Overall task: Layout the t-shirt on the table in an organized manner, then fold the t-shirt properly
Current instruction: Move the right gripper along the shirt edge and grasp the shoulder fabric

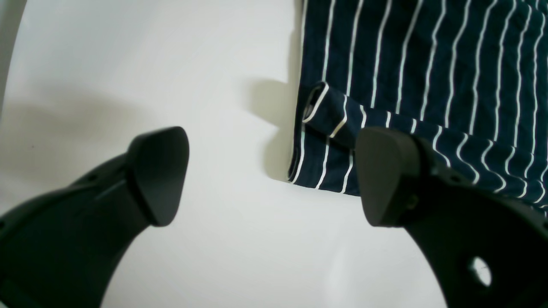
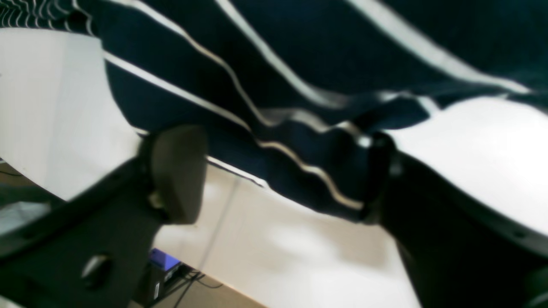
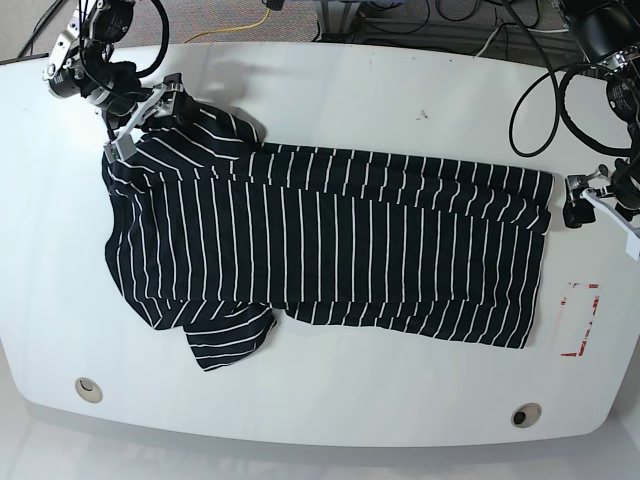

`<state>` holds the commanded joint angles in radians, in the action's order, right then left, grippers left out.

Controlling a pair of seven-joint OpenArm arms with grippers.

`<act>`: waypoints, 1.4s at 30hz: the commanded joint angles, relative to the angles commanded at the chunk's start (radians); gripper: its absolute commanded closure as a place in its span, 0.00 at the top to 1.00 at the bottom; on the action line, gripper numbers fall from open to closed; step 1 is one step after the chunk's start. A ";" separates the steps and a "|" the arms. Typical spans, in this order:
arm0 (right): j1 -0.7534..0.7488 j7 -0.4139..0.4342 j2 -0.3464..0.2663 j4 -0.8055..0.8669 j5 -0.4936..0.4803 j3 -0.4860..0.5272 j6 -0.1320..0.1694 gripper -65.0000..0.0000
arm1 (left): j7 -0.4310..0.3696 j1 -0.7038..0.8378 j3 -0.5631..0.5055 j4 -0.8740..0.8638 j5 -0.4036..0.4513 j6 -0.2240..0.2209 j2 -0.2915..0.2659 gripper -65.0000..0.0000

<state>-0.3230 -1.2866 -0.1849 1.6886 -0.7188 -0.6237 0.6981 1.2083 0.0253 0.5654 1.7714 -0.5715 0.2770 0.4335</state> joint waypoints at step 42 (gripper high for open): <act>0.400 -0.110 -0.034 0.044 -0.150 0.002 0.000 0.00 | 0.000 0.003 -0.002 -0.003 0.003 0.000 -0.003 0.90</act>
<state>0.0775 -1.3963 -0.2186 1.7331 -0.8692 -0.6222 0.6981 1.2083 0.0284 0.5639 1.7683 -0.5685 0.2770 0.4304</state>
